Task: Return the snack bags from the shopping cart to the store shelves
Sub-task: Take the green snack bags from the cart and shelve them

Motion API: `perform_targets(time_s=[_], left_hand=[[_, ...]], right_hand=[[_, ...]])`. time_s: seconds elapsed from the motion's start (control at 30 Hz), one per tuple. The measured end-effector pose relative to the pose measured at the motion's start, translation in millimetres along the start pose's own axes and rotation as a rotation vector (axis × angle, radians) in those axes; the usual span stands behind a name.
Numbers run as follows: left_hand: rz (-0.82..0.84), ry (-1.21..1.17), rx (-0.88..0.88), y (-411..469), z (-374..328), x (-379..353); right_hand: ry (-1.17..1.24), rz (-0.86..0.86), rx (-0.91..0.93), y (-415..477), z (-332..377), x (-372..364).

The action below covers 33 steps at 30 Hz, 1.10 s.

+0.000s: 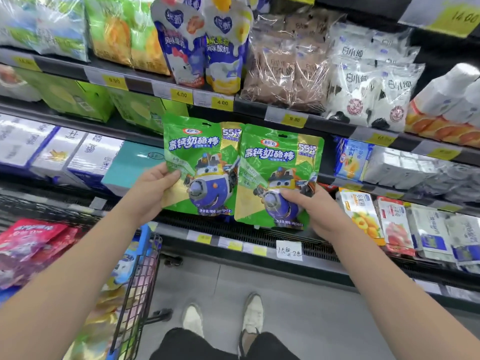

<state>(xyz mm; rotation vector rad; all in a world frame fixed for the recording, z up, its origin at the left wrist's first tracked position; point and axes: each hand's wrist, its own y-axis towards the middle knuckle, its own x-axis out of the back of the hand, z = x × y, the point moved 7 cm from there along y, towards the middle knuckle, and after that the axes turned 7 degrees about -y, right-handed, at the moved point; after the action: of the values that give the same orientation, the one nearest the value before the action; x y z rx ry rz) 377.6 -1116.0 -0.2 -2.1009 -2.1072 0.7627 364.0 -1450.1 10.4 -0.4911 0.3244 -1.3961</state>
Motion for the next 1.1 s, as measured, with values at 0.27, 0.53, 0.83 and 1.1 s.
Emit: perform_targets(time_s=[0.27,0.53,0.83,1.1], left_hand=[[0.031,-0.010,-0.103,72.6,28.8,22.3],[0.070,-0.004,-0.323,142.5,37.5,41.9],[0.094,0.000,-0.501,189.8,34.1,56.5],[0.079,0.039,-0.588,209.0,28.6,55.1]], right_hand=[[0.004,0.004,0.060,92.3,-32.0,-0.2],[0.012,0.065,0.300,183.9,-23.7,1.5],[-0.198,0.088,0.539,217.6,10.1,-2.0],[-0.237,0.091,0.625,248.4,26.8,-9.7]])
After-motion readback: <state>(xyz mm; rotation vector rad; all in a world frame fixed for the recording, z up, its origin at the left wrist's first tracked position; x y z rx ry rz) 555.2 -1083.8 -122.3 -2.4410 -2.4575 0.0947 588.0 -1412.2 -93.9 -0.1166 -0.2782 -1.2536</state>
